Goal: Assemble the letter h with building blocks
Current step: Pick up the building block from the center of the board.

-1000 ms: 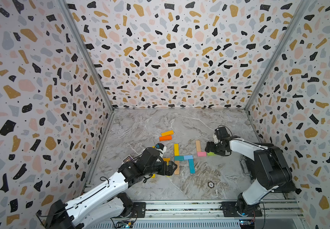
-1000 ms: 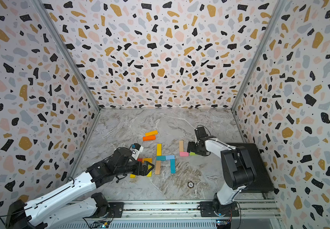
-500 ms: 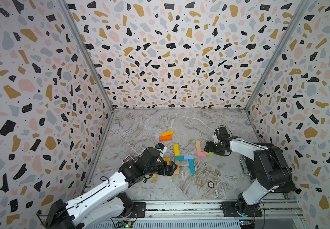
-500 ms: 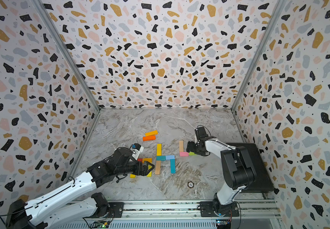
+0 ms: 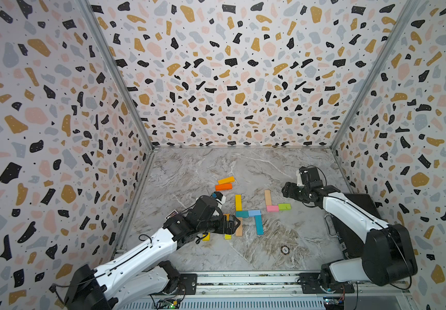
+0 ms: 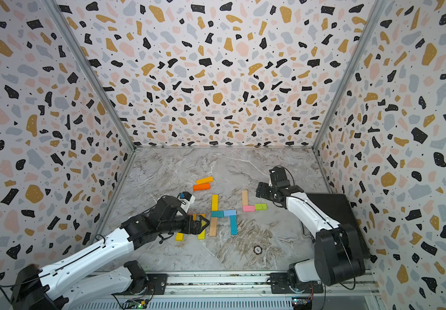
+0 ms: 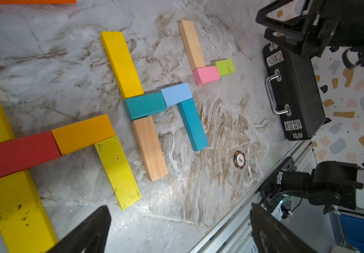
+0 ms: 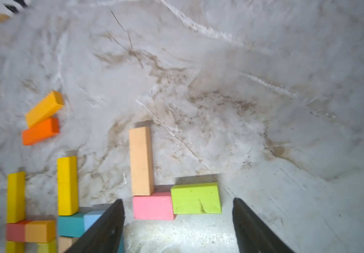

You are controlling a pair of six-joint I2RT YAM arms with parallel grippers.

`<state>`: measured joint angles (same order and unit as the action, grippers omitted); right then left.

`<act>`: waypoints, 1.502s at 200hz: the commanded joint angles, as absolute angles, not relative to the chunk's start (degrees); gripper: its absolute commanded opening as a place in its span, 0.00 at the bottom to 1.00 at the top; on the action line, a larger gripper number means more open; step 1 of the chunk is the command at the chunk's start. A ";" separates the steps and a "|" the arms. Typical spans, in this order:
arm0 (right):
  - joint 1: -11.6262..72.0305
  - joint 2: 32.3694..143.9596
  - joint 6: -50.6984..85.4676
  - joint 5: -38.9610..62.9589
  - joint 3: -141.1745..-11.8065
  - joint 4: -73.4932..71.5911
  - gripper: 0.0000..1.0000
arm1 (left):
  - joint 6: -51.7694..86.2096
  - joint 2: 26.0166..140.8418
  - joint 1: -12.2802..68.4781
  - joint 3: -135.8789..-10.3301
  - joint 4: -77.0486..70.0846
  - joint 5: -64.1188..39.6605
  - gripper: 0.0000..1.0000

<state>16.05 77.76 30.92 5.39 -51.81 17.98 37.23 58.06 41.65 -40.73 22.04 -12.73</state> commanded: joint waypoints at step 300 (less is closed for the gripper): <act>23.59 67.86 35.13 12.56 -40.01 13.33 0.73 | 26.86 131.12 26.98 -99.04 29.88 14.72 0.73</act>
<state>23.22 69.49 34.61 12.25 -40.38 14.09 30.35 129.69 27.33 -97.60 23.38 10.63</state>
